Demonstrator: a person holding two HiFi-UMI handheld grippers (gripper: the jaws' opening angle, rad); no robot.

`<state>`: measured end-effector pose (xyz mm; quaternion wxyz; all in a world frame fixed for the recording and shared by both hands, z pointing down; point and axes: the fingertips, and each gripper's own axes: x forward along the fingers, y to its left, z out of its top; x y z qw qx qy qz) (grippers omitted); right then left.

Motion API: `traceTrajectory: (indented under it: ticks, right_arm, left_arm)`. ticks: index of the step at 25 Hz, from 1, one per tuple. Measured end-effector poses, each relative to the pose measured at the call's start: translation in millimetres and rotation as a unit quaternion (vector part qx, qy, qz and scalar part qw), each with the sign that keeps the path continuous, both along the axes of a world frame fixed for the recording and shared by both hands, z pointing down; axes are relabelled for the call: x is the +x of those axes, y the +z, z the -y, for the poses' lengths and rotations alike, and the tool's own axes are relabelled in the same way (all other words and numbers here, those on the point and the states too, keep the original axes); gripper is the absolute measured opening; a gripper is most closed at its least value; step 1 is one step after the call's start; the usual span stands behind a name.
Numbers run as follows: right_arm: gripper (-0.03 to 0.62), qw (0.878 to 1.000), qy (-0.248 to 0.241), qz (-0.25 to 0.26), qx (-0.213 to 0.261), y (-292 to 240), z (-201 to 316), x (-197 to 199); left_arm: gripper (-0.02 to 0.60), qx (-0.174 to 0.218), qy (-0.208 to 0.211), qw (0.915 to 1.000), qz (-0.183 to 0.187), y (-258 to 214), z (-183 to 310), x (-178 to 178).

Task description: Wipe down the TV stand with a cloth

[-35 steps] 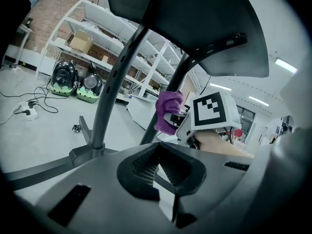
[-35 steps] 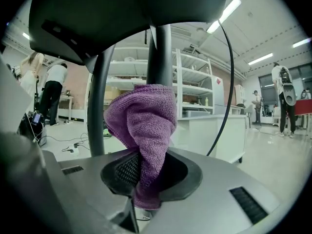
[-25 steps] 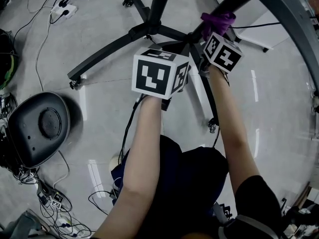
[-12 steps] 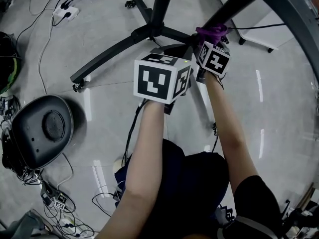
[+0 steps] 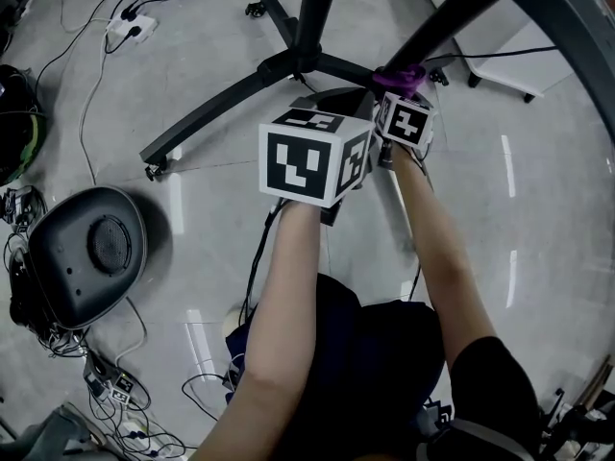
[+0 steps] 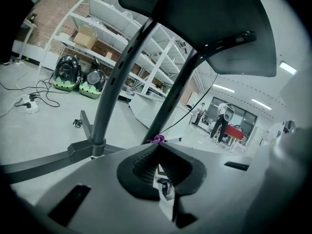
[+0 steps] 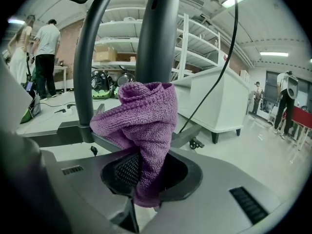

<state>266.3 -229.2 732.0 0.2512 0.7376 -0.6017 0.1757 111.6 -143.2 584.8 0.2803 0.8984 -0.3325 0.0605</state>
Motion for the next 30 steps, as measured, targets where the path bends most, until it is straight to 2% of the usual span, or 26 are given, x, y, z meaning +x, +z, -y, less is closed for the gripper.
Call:
traceTrajectory:
  ticks: [6, 13, 23, 30]
  right_arm:
    - [0.095, 1.000, -0.009, 0.002, -0.005, 1, 0, -2]
    - [0.095, 0.998, -0.023, 0.052, 0.013, -14, -19, 2]
    - [0.095, 0.986, -0.112, 0.075, 0.094, -115, -37, 11]
    - [0.097, 0.969, -0.165, 0.058, 0.175, -196, -27, 10]
  left_arm:
    - [0.005, 0.001, 0.007, 1.0000, 0.002, 0, -3, 6]
    - [0.005, 0.002, 0.013, 0.9999, 0.005, -2, -8, 6]
    - [0.005, 0.010, 0.021, 0.9996, 0.012, -12, -18, 8]
    - [0.005, 0.026, 0.020, 0.9992, 0.021, -23, -23, 5]
